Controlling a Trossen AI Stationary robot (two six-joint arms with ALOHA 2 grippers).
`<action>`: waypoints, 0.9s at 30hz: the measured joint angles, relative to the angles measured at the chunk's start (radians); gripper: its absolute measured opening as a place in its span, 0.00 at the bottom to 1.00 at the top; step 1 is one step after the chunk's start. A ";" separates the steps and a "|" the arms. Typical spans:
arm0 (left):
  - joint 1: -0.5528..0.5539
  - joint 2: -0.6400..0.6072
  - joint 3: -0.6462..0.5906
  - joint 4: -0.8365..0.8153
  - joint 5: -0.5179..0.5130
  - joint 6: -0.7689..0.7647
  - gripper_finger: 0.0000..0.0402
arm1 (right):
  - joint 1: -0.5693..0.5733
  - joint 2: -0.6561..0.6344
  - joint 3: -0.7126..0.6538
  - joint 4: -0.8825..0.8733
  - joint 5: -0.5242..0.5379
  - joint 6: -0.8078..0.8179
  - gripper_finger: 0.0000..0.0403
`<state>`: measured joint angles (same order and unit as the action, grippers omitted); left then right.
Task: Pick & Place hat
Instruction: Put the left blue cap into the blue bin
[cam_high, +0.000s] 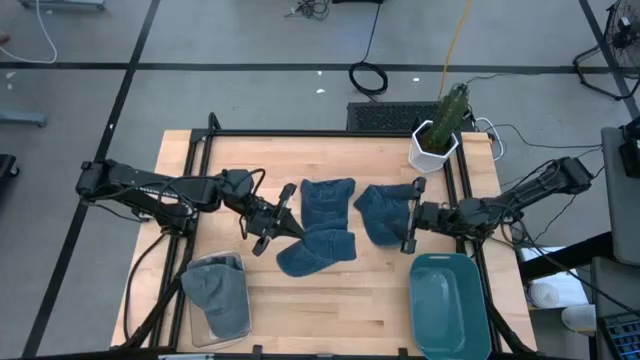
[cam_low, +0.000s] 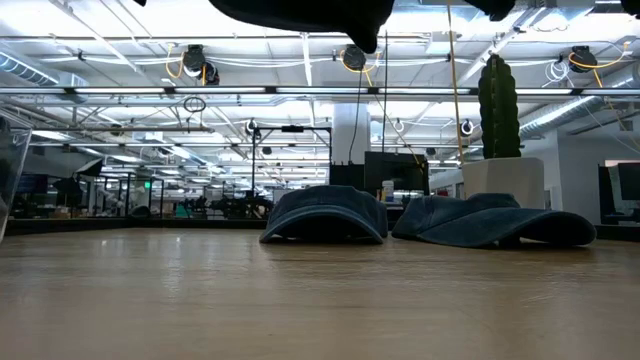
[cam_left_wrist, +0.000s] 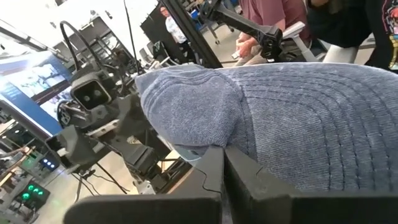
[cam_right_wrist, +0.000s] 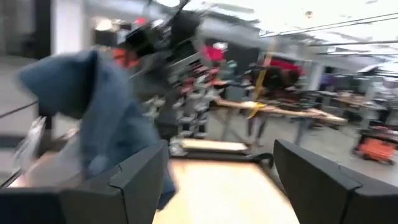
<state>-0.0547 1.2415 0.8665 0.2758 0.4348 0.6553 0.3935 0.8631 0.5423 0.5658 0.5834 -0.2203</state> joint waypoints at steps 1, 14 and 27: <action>0.000 0.000 0.000 -0.006 0.000 0.005 0.00 | 0.000 0.017 0.000 -0.002 -0.025 0.000 0.69; 0.005 0.000 0.000 -0.017 -0.047 0.046 0.00 | -0.006 0.257 0.000 0.143 -0.271 -0.095 0.69; 0.011 0.000 0.000 -0.012 -0.053 0.031 0.00 | -0.120 0.453 0.000 0.393 -0.367 -0.083 0.69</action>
<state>-0.0442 1.2415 0.8667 0.2638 0.3817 0.6858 0.2733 1.3163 0.5423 0.9592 0.2166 -0.3033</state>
